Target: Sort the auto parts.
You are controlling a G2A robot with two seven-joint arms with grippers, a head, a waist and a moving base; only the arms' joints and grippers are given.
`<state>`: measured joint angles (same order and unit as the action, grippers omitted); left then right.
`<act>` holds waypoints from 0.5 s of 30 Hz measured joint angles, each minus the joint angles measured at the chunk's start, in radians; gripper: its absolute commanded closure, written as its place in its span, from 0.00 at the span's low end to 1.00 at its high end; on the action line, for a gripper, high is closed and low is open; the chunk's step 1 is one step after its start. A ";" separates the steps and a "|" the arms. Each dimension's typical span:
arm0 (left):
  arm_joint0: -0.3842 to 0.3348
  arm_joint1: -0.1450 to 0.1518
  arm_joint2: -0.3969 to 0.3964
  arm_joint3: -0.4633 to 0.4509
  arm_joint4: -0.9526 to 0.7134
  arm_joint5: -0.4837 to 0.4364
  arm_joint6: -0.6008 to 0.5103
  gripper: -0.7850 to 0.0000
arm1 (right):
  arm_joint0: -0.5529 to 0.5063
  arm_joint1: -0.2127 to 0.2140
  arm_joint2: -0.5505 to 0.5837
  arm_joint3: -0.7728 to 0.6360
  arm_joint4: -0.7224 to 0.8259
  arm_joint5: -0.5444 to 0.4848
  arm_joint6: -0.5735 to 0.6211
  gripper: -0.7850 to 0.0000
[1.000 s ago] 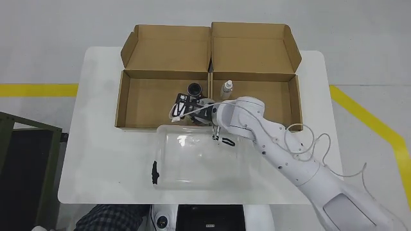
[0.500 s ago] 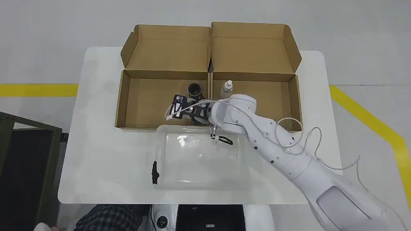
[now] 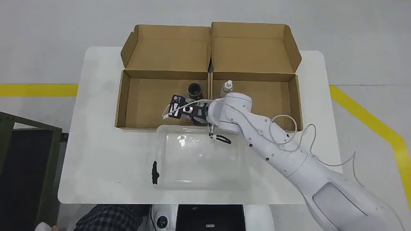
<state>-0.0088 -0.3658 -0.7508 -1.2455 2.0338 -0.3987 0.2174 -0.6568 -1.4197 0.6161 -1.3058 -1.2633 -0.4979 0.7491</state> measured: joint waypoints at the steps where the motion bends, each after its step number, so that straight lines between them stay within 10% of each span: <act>1: 0.000 0.000 0.000 0.000 0.000 0.000 0.000 0.00 | 0.000 -0.001 0.000 0.001 0.000 -0.001 0.002 0.64; 15: 0.000 0.000 0.000 0.000 0.000 0.000 0.000 0.00 | -0.025 -0.001 0.038 -0.032 0.002 -0.027 -0.020 0.54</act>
<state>-0.0088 -0.3658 -0.7508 -1.2455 2.0338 -0.3987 0.2174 -0.6821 -1.4207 0.6536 -1.3375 -1.2614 -0.5245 0.7295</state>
